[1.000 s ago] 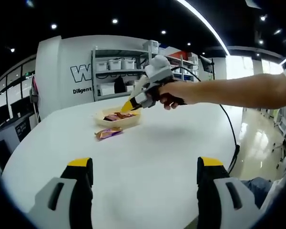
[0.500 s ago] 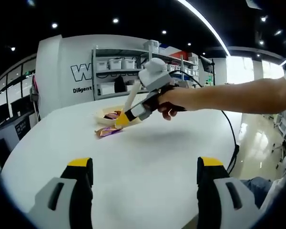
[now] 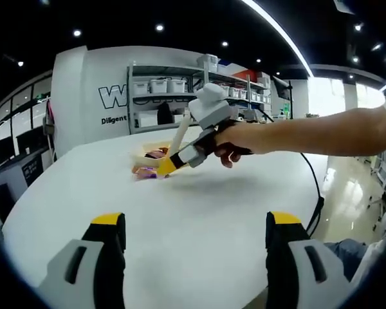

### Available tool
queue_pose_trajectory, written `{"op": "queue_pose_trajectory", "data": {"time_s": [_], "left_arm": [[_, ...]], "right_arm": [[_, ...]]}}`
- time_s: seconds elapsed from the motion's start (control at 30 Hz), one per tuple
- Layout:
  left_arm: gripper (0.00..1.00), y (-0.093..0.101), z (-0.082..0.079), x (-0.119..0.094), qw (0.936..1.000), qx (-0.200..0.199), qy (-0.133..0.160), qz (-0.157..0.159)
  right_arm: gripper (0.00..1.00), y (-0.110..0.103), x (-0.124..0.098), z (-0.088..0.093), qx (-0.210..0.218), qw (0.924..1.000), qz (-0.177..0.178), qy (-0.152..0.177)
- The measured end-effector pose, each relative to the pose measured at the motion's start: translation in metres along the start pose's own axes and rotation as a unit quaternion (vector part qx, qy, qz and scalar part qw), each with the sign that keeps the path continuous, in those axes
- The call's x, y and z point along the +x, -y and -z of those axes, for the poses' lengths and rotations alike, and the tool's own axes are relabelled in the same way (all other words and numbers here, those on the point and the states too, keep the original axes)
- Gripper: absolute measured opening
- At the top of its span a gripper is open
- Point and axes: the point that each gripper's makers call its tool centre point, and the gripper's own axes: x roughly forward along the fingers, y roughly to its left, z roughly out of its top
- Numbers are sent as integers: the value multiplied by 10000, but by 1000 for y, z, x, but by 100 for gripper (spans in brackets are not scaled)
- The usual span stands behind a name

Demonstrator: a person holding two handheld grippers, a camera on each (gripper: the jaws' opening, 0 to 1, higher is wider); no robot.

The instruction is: Place the target food into the container with the food tongs after gripping and lifting it, then release it inside without dropping or visibly crushing the food.

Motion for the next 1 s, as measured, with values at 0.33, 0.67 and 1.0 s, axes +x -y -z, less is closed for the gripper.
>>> {"op": "queue_pose_trajectory", "data": {"time_s": [0.33, 0.67, 1.0], "left_arm": [[89, 0, 0, -4, 10000, -3, 21, 2], [89, 2, -5, -5, 9999, -17, 135, 28], [89, -2, -6, -10, 9999, -53, 164, -2]], "right_arm": [[17, -22, 6, 4, -114, 9995, -217, -176], [18, -25, -8, 16, -52, 9992, -298, -250], [19, -7, -19, -11, 171, 9998, 39, 92]]}}
